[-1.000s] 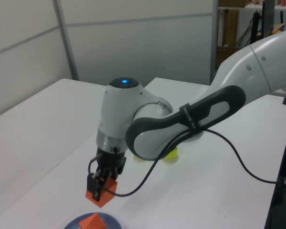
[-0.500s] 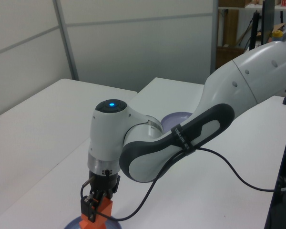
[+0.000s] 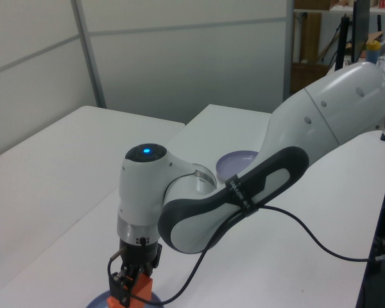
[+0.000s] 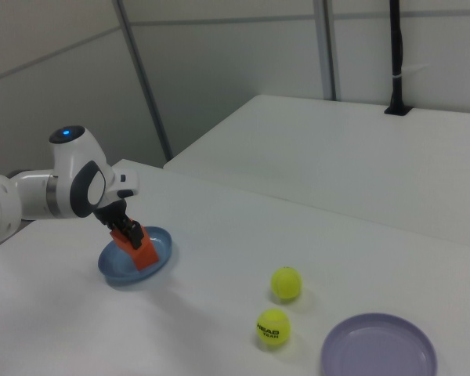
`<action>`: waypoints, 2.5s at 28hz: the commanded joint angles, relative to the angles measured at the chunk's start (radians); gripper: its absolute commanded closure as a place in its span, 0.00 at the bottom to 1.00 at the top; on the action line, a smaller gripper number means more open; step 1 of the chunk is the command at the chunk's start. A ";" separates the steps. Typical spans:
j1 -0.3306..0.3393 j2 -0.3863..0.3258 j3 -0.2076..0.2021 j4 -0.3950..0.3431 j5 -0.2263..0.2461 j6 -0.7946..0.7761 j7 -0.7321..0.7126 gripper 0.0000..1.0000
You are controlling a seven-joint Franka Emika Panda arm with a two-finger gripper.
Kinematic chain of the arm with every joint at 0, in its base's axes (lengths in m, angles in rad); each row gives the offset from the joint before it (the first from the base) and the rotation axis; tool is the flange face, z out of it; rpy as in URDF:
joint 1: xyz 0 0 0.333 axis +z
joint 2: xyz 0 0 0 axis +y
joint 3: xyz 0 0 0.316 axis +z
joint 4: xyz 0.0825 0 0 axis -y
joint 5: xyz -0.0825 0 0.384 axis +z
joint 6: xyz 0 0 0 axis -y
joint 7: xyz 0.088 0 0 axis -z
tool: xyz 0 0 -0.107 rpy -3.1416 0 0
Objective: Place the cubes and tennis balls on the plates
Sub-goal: 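Stack the cube on the cube on the blue plate, release, then move the gripper to a yellow tennis ball and lower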
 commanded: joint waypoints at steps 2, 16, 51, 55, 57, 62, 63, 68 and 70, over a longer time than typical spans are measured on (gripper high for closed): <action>0.006 0.038 -0.001 0.049 -0.032 0.021 0.042 0.00; -0.006 -0.071 -0.011 0.046 -0.014 -0.009 0.060 0.00; -0.115 -0.352 -0.412 -0.253 0.082 -0.163 -0.384 0.00; -0.121 -0.329 -0.452 -0.262 0.111 -0.140 -0.449 0.00; -0.130 -0.315 -0.463 -0.262 0.155 -0.140 -0.499 0.00; -0.144 -0.278 -0.506 -0.262 0.220 -0.135 -0.601 0.00; -0.143 -0.260 -0.520 -0.259 0.220 -0.130 -0.608 0.00; -0.144 -0.205 -0.540 -0.255 0.220 -0.083 -0.628 0.00; -0.144 -0.185 -0.540 -0.253 0.220 -0.063 -0.630 0.00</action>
